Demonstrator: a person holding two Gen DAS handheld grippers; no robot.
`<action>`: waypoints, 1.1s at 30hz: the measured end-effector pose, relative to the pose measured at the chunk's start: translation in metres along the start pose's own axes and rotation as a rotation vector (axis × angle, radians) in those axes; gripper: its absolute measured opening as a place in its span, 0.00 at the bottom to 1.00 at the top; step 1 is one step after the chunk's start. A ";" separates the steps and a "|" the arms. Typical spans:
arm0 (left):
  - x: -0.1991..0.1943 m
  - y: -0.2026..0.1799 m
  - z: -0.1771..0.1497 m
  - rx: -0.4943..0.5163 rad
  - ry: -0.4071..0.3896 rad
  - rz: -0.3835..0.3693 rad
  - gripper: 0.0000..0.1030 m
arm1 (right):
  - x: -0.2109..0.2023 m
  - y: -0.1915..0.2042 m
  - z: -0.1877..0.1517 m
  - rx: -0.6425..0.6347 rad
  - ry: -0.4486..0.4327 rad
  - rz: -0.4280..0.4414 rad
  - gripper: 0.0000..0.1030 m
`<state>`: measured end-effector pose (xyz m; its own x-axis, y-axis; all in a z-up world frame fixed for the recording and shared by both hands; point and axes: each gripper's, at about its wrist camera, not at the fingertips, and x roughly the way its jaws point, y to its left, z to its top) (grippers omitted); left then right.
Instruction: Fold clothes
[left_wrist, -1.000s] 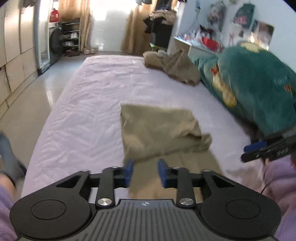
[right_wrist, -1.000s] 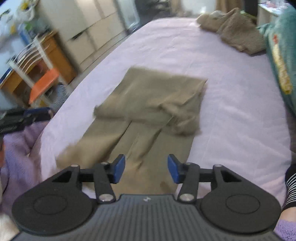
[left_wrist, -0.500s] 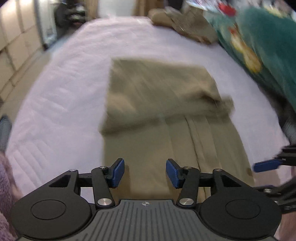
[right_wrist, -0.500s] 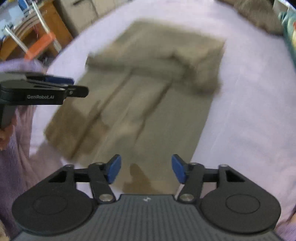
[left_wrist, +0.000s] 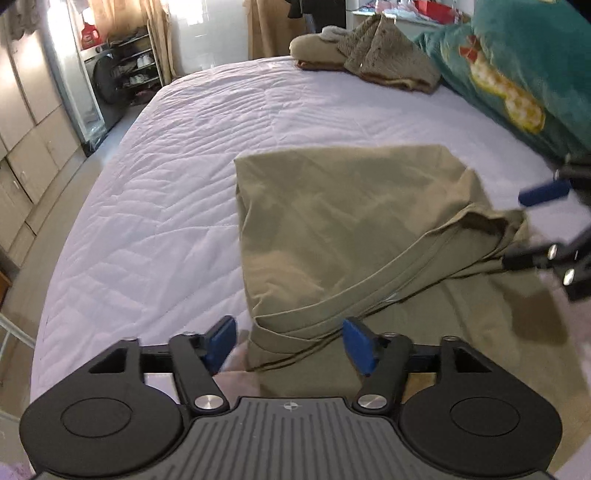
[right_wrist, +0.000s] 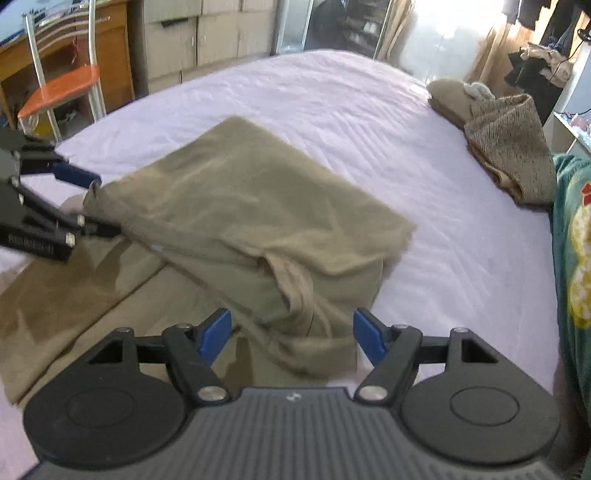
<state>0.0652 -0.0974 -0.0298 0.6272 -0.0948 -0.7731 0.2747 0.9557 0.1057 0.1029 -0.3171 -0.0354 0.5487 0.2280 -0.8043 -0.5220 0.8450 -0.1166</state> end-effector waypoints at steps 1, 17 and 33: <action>0.004 0.001 -0.001 0.009 -0.001 0.003 0.71 | 0.009 0.000 0.005 0.008 0.007 0.019 0.72; 0.027 0.001 0.007 0.049 -0.100 -0.085 0.33 | 0.038 0.014 0.010 -0.003 -0.033 0.034 0.19; 0.036 0.047 0.096 -0.243 -0.298 -0.029 0.24 | 0.035 -0.053 0.101 0.100 -0.258 -0.092 0.14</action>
